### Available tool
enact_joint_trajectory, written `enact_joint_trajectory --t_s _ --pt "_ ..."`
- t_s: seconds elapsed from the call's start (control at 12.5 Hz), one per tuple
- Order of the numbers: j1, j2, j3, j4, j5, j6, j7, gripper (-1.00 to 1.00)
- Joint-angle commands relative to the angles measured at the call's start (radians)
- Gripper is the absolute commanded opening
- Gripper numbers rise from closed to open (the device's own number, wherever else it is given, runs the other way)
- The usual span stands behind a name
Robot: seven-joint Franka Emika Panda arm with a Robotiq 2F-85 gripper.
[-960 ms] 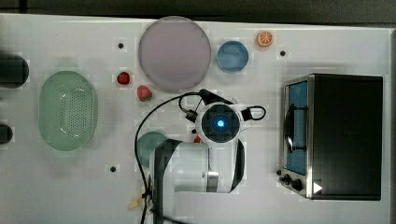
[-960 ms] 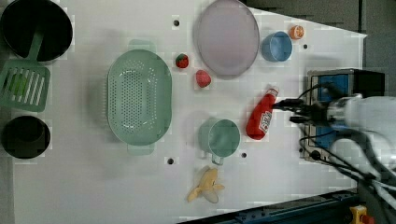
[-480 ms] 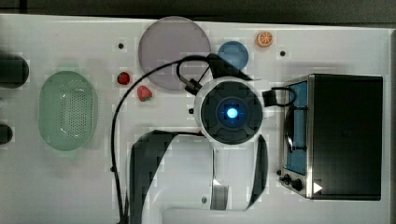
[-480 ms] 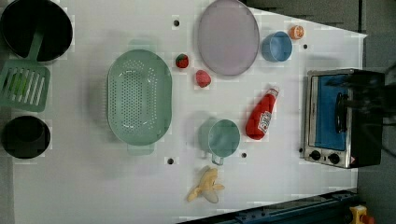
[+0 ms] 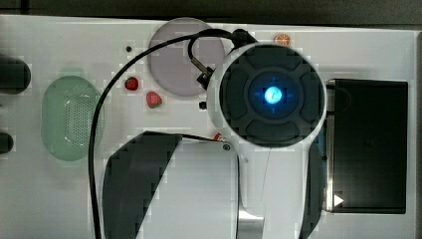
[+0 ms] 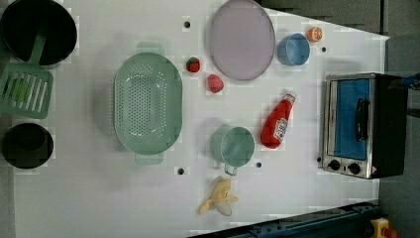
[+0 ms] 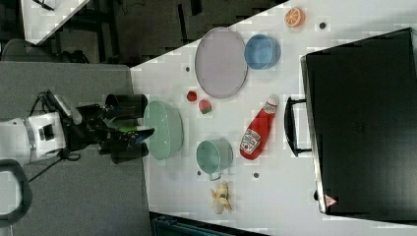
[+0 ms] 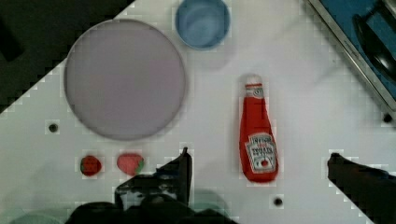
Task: Pick ketchup from plate and place it on table.
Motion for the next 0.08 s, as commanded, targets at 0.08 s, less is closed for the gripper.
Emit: enact_joint_trajectory --t_s 0.08 --pt "0.000 0.016 -0.007 0.051 0.002 -0.143 0.060 1.00"
